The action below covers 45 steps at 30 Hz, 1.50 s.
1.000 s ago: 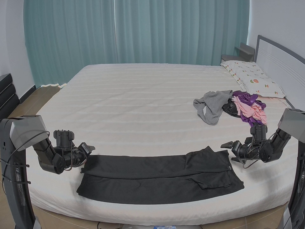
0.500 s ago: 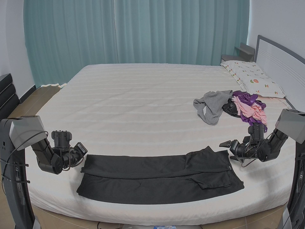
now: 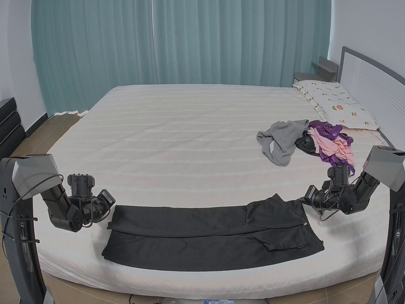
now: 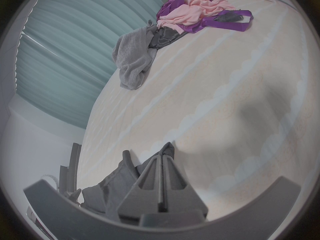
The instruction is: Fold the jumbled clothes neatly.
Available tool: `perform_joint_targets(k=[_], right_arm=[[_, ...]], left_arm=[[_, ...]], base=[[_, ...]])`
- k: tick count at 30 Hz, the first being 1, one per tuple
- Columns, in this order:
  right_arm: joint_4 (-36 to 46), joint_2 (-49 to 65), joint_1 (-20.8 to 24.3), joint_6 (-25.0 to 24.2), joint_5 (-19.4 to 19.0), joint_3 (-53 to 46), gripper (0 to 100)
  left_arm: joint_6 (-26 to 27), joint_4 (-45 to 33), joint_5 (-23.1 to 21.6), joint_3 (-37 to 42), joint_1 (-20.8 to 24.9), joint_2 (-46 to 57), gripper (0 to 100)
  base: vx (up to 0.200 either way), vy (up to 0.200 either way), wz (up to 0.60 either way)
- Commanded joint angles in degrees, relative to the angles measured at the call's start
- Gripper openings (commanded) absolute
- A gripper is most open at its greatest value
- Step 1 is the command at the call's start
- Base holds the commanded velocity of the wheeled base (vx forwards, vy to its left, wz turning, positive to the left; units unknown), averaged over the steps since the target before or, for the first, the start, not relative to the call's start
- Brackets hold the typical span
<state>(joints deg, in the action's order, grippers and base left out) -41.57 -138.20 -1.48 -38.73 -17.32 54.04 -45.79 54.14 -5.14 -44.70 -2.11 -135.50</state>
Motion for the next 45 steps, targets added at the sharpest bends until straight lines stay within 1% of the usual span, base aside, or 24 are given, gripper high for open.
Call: perform_joint_targets(k=[1, 4, 10, 16, 17, 23, 31, 34, 35, 38, 43, 45], right_arm=[[-0.1, -0.5, -0.1, -0.1, 0.1, 0.5, 0], [-0.3, 0.0, -0.4, -0.3, 0.2, 0.5, 0], [-4.0, -0.1, -1.1, -0.4, 0.3, -0.6, 0], [-4.1, -0.4, -1.2, -0.3, 0.3, -1.0, 0], [-4.1, -0.4, -1.1, -0.4, 0.3, -1.2, 0], [-4.1, -0.4, -1.1, -0.4, 0.2, -1.2, 0], [-4.1, -0.5, -1.0, -0.4, 0.1, -1.2, 0], [-4.1, -0.5, -1.0, -0.4, 0.1, -1.2, 0], [-4.1, -0.5, -0.9, -0.5, 0.1, -1.2, 0], [-4.1, -0.5, -0.9, -0.5, 0.1, -1.2, 0], [-4.1, -0.5, -0.9, -0.5, 0.1, -1.2, 0], [-4.1, -0.4, -0.9, -0.5, 0.1, -1.3, 0]], left_arm=[[0.0, 0.0, 0.0, 0.2, 0.0, 0.1, 0], [0.0, 0.0, -0.2, 0.5, 0.2, 0.1, 0], [-0.1, 0.0, -0.9, 0.4, 0.2, 0.1, 0], [-0.1, -0.2, -1.0, -0.1, 0.5, -0.2, 0], [-0.1, -0.2, -1.0, -0.3, 0.5, -0.1, 100], [0.0, 0.0, -1.2, -0.4, 0.5, -0.2, 100], [0.5, 0.2, -3.1, -0.3, 3.0, -0.3, 100], [2.0, 0.2, -3.1, 0.1, 3.4, -0.4, 100], [3.1, 0.2, -3.1, 0.3, 3.4, -0.5, 0], [5.4, 0.2, -3.1, 0.7, 3.3, -0.9, 0], [5.4, 0.2, -2.4, 0.6, 3.3, -1.1, 0], [5.3, 0.2, -2.2, 0.5, 2.5, -1.0, 0]], base=[[0.0, 0.0, 0.0], [0.0, 0.0, 0.0], [0.0, 0.0, 0.0], [0.0, 0.0, 0.0], [0.0, 0.0, 0.0], [0.0, 0.0, 0.0], [0.0, 0.0, 0.0], [0.0, 0.0, 0.0], [0.0, 0.0, 0.0], [0.0, 0.0, 0.0], [0.0, 0.0, 0.0], [0.0, 0.0, 0.0]])
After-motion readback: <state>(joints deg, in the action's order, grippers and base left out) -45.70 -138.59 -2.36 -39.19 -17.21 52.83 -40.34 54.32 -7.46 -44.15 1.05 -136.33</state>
